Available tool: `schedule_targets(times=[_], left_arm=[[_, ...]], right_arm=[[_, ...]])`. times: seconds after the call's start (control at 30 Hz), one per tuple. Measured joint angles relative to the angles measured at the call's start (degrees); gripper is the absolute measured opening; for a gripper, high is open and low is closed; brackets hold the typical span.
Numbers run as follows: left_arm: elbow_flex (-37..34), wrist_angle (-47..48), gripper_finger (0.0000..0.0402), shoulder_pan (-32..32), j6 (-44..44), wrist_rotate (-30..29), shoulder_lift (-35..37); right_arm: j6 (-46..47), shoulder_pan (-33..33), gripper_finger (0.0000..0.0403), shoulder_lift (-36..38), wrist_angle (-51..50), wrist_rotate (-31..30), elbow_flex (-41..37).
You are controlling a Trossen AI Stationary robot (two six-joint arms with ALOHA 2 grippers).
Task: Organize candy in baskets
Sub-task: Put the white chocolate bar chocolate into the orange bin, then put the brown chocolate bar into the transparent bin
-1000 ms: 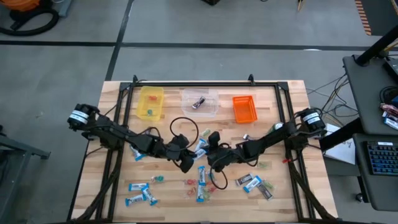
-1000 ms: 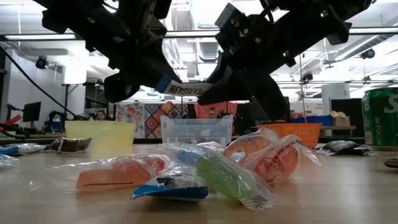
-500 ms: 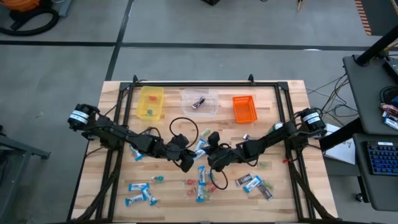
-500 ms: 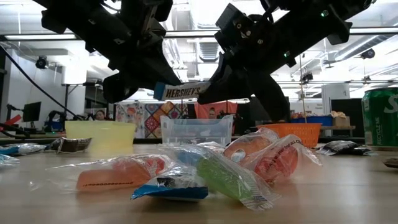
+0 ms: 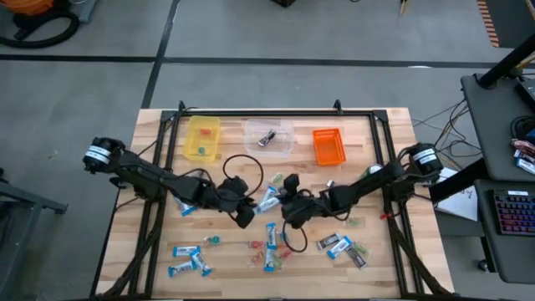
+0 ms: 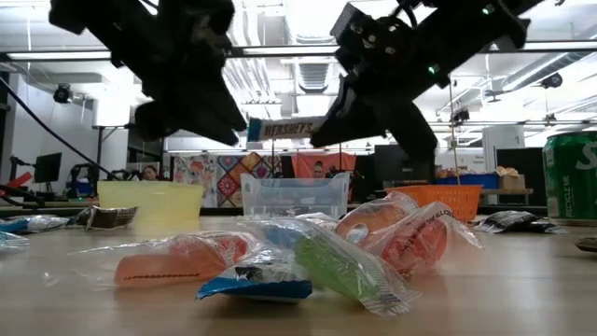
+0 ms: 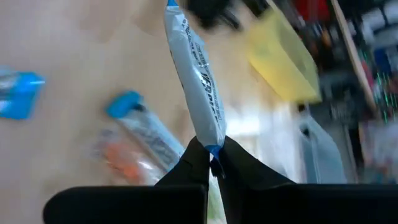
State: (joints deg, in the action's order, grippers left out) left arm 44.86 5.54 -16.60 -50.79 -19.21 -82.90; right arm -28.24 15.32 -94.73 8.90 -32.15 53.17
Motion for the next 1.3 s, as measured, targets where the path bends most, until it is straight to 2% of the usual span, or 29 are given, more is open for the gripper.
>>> schedule_targets(times=[0.13,0.27,0.4,0.5,0.6,0.73,1.03,1.13,1.3], left_arm=[[0.00,2.05,0.0099,-0.02,4.34,0.08,4.36],[0.00,1.80,0.0094,-0.11,9.44,-0.54,8.32],[0.00,1.32,0.0092,-0.24,11.86,-2.96,10.77],[0.00,1.11,0.0091,-0.24,13.36,-4.17,11.11],[0.00,0.93,0.0091,-0.22,14.39,-4.32,10.70],[0.00,0.97,0.0091,-0.24,14.53,-4.30,9.82],[0.00,0.96,0.0091,-0.24,14.40,-4.29,9.10],[0.00,0.98,0.0091,-0.26,14.06,-4.01,9.10],[0.00,4.34,0.0091,-0.28,9.95,-3.75,9.10]], right_arm=[[11.52,-4.09,0.0008,6.35,-10.56,-3.57,0.01],[31.25,-12.69,0.0008,14.53,-27.82,-3.50,0.02],[54.07,-24.39,0.0008,21.06,-47.83,1.39,0.00],[63.16,-31.99,0.0008,22.95,-58.22,4.76,-0.11],[63.11,-35.92,0.0009,23.15,-59.44,5.63,-0.18],[61.28,-37.34,0.0024,22.62,-58.94,5.81,-0.18],[58.70,-37.48,0.0110,22.26,-57.64,7.20,-0.18],[58.17,-37.31,0.0125,22.28,-57.40,7.48,-0.18],[57.10,-36.66,0.0134,22.28,-55.54,11.31,-0.18]])
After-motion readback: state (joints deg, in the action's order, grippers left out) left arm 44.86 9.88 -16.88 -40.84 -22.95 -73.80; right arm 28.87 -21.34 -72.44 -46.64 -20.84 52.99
